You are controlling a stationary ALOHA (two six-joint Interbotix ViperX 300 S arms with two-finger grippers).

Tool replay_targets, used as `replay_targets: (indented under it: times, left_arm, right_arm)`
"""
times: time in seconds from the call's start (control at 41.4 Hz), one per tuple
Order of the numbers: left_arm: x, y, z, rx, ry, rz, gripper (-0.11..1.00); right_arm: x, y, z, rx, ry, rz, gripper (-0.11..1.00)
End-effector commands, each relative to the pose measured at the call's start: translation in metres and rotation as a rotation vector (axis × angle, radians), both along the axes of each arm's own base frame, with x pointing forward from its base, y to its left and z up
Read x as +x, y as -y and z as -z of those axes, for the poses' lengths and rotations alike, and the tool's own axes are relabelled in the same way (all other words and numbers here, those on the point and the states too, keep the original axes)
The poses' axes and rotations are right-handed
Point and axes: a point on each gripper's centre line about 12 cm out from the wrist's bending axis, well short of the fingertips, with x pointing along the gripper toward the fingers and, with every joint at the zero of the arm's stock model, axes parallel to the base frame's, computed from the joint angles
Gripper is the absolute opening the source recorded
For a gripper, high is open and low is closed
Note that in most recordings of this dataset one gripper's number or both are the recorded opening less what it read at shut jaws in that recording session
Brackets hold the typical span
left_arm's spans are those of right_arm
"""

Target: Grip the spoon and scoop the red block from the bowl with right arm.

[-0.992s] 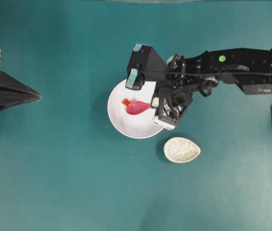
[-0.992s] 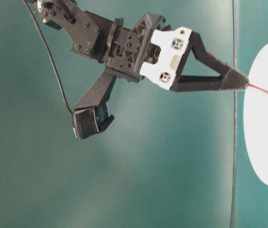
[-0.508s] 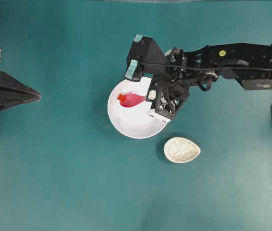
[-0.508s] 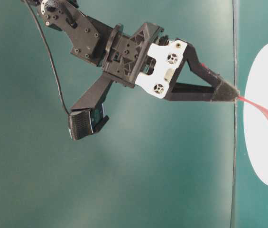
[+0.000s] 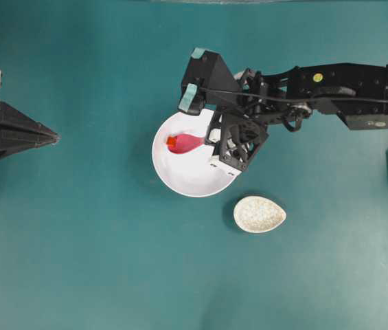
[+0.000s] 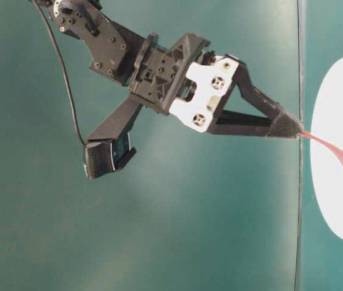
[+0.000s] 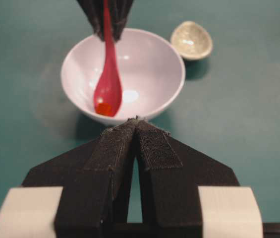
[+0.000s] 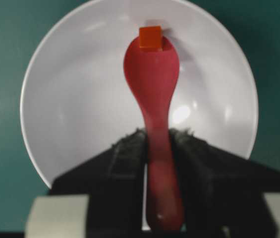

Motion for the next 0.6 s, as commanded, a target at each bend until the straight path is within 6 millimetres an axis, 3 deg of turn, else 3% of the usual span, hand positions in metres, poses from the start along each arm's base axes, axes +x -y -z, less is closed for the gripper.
replay_targets:
  times: [0.0, 0.58]
  left_arm:
    - [0.003, -0.001, -0.009, -0.002, 0.028, -0.003, 0.00]
    - [0.003, -0.001, -0.009, -0.003, 0.026, -0.004, 0.00]
  right_arm:
    - [-0.003, -0.003, -0.020, -0.003, 0.057, -0.003, 0.24]
    - [-0.029, -0.015, -0.033, -0.037, 0.310, -0.003, 0.24]
